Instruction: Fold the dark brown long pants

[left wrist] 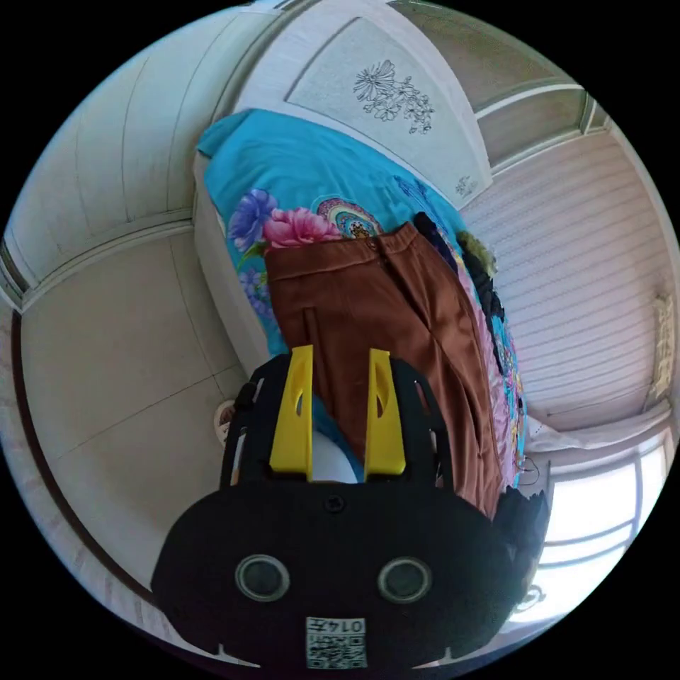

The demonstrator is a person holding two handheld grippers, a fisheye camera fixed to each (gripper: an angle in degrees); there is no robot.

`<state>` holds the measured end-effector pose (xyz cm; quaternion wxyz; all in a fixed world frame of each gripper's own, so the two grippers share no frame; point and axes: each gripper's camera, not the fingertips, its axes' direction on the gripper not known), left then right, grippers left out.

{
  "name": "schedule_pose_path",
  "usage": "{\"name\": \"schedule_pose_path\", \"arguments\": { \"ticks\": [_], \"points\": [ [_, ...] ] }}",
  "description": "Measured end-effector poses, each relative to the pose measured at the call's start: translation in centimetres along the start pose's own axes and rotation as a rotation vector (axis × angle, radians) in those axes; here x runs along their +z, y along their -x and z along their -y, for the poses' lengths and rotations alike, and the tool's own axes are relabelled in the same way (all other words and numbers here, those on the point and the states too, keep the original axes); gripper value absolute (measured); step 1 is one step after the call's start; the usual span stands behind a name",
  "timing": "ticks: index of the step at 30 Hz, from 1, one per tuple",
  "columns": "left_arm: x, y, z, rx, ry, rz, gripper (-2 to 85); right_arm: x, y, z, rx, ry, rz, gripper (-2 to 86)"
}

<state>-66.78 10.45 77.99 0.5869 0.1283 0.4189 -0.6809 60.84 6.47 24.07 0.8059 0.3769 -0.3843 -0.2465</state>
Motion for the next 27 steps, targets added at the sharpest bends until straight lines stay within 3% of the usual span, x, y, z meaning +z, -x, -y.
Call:
{"name": "schedule_pose_path", "arguments": {
  "ticks": [5, 10, 16, 27],
  "points": [
    [0.8, 5.6, 3.7, -0.155, 0.028, -0.087, 12.8, -0.4, 1.9, 0.3, -0.019, -0.034, 0.013, 2.5],
    [0.5, 8.0, 6.2, -0.142, 0.088, -0.028, 13.6, -0.7, 4.2, 0.7, -0.078, -0.011, -0.029, 1.2],
    [-1.1, 11.2, 7.9, -0.175, 0.101, -0.124, 12.9, 0.3, 5.2, 0.6, -0.092, 0.025, -0.071, 0.9],
    [-8.3, 11.2, 10.7, 0.001, 0.066, -0.274, 3.4, 0.4, 6.6, 0.1, -0.14, 0.033, -0.094, 0.6]
  ]
}}
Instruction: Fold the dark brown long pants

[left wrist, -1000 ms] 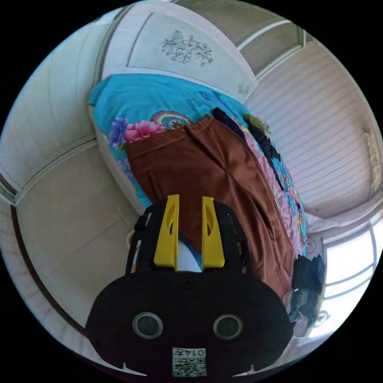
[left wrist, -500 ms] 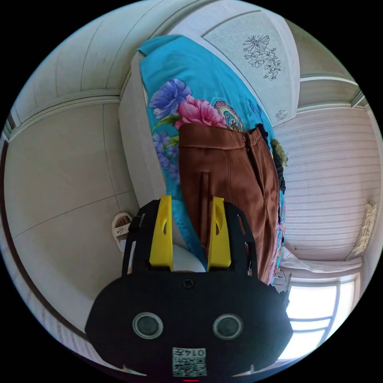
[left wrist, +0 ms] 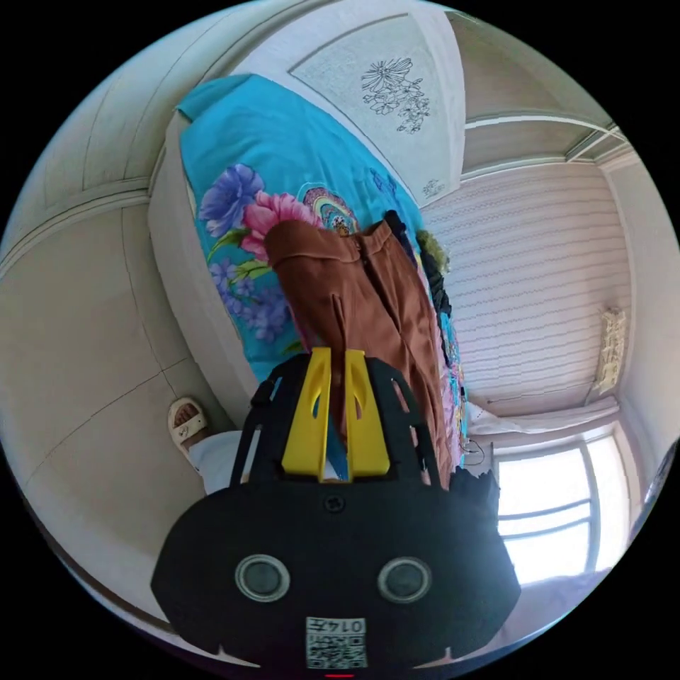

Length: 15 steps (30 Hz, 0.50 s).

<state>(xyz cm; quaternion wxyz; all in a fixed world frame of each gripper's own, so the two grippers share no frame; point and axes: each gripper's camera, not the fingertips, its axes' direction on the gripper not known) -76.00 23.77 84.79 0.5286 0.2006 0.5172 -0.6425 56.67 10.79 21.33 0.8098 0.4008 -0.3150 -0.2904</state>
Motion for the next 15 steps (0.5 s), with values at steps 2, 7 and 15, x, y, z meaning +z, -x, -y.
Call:
{"name": "schedule_pose_path", "arguments": {
  "ticks": [2, 7, 15],
  "points": [
    [-2.1, -1.4, 0.5, 0.061, -0.018, -0.052, 3.0, -0.9, 1.4, 0.8, -0.069, -0.01, 0.019, 0.6],
    [-4.0, -6.6, 3.4, 0.217, -0.018, -0.09, 2.1, -3.4, 6.9, 5.0, -0.25, -0.063, 0.055, 0.7],
    [2.7, -19.6, 13.3, 0.39, -0.028, -0.063, 6.5, -4.5, 15.6, 19.5, -0.26, -0.167, 0.107, 3.7]
  ]
}}
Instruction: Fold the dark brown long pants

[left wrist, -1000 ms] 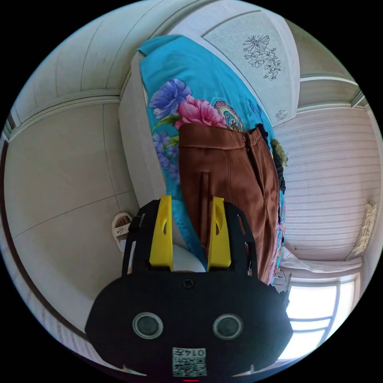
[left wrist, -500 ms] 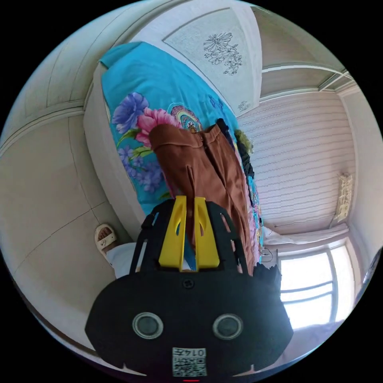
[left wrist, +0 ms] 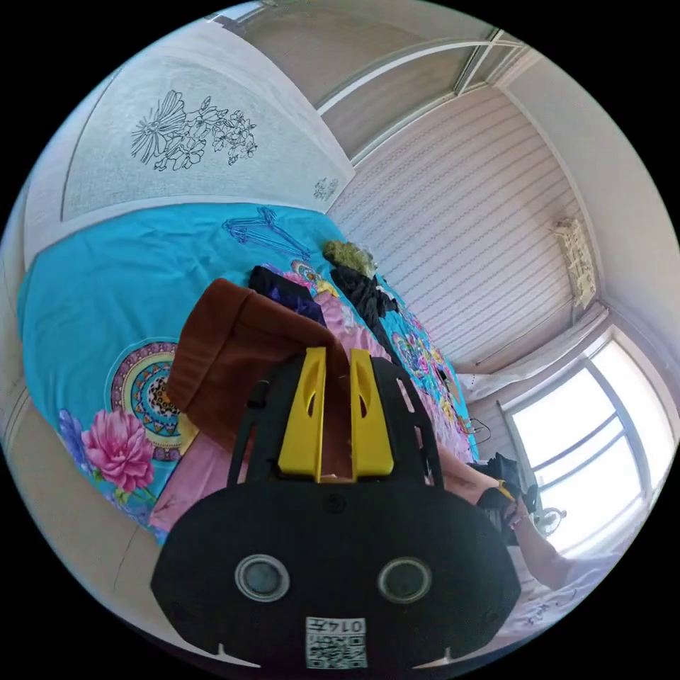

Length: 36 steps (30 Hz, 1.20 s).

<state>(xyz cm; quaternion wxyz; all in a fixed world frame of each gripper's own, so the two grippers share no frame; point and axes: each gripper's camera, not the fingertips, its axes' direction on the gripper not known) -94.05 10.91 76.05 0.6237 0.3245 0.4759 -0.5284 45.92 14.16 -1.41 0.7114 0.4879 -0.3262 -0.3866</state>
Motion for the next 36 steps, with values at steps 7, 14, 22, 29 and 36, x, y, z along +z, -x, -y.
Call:
{"name": "schedule_pose_path", "arguments": {
  "ticks": [7, 14, 22, 29, 36],
  "points": [
    [3.2, 1.7, -0.4, -0.062, 0.035, 0.202, 10.0, 5.0, -4.9, -2.5, 0.173, 0.08, -0.02, 8.4],
    [3.9, 7.8, -7.0, -0.275, 0.114, 0.18, 12.6, 7.9, -11.1, -13.2, 0.333, 0.051, 0.098, 8.8],
    [9.1, 6.3, -7.8, -0.352, 0.093, 0.045, 16.7, 9.0, -12.1, -13.4, 0.44, -0.165, 0.207, 13.1],
    [11.4, 5.3, -7.9, -0.45, 0.14, -0.009, 6.7, 7.9, -10.4, -10.7, 0.406, -0.13, 0.186, 2.4],
    [9.5, -0.3, -9.1, -0.213, 0.193, -0.041, 5.5, 2.0, -10.0, -12.3, 0.234, -0.074, 0.281, 0.4]
  ]
}}
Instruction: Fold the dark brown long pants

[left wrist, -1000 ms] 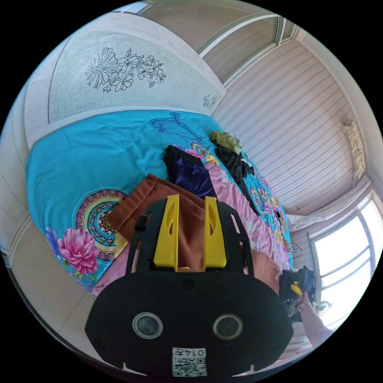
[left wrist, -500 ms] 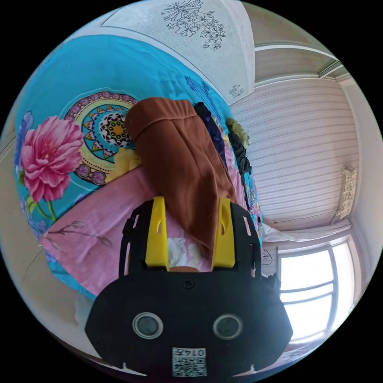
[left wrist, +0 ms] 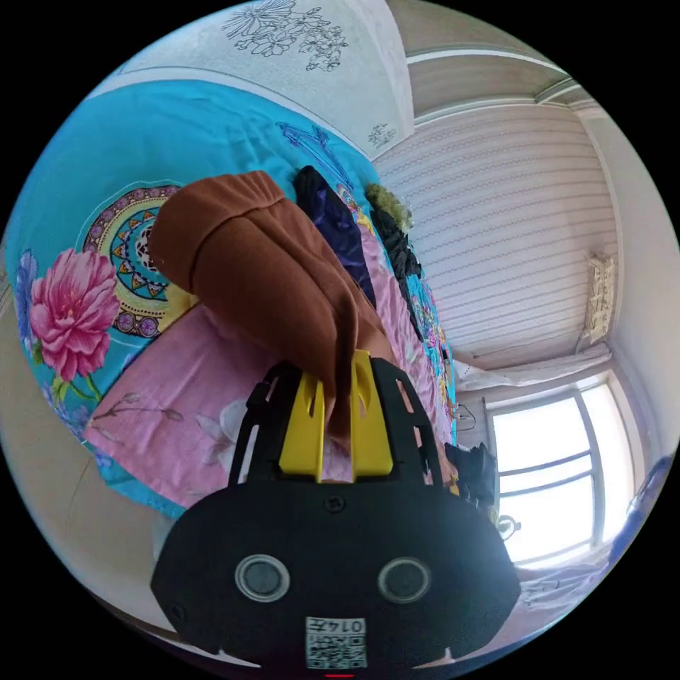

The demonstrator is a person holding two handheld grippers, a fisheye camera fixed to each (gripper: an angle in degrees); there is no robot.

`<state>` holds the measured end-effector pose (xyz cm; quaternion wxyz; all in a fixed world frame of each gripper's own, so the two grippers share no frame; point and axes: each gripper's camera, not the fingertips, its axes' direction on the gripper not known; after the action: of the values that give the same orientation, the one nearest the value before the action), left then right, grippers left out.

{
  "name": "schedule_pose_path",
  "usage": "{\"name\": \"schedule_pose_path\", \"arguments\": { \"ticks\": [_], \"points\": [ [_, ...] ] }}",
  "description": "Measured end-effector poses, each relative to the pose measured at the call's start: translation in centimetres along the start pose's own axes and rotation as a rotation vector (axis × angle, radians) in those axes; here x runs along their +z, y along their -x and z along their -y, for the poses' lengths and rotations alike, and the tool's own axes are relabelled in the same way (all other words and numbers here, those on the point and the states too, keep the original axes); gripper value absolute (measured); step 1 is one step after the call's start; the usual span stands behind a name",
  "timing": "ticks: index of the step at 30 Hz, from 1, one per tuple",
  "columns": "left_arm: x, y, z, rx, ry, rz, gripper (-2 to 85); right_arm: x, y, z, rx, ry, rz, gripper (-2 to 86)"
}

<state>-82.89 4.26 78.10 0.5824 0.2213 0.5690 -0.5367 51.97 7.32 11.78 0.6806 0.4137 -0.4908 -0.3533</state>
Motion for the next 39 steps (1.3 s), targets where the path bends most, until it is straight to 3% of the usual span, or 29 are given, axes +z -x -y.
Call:
{"name": "schedule_pose_path", "arguments": {
  "ticks": [6, 10, 13, 15, 17, 21, 27, 31, 39],
  "points": [
    [-0.4, -1.5, -9.2, 0.075, 0.161, 0.029, 6.0, -10.9, -4.0, -7.1, 0.06, -0.001, -0.03, 0.4],
    [1.4, -2.1, -16.5, 0.077, 0.206, 0.083, 7.4, -17.2, -7.1, -13.1, 0.168, -0.079, -0.228, 1.4],
    [1.8, -3.1, -18.7, 0.068, 0.214, 0.14, 9.3, -20.2, -8.5, -16.1, 0.247, -0.18, -0.263, 2.4],
    [1.2, -4.6, -19.7, 0.135, 0.216, 0.217, 9.4, -21.8, -8.3, -17.4, 0.262, -0.254, -0.317, 2.9],
    [0.4, -8.0, -21.2, 0.316, 0.226, 0.408, 9.0, -23.4, -7.3, -18.6, 0.224, -0.347, -0.38, 3.9],
    [1.2, -13.8, -23.7, 0.579, 0.235, 0.601, 8.7, -22.6, -6.2, -17.7, 0.127, -0.291, -0.388, 8.0],
    [9.8, -22.9, -25.8, 0.928, 0.129, 0.625, 9.2, -19.0, -4.4, -13.9, 0.055, -0.235, -0.488, 11.2],
    [20.1, -27.7, -26.2, 1.071, 0.345, 0.52, 11.4, -17.7, -5.7, -12.4, 0.138, -0.145, -0.437, 2.9],
    [34.6, -32.5, -28.5, 1.237, 0.591, 0.671, 12.6, -19.7, -5.1, -13.7, 0.102, -0.098, -0.415, 0.4]
  ]
}}
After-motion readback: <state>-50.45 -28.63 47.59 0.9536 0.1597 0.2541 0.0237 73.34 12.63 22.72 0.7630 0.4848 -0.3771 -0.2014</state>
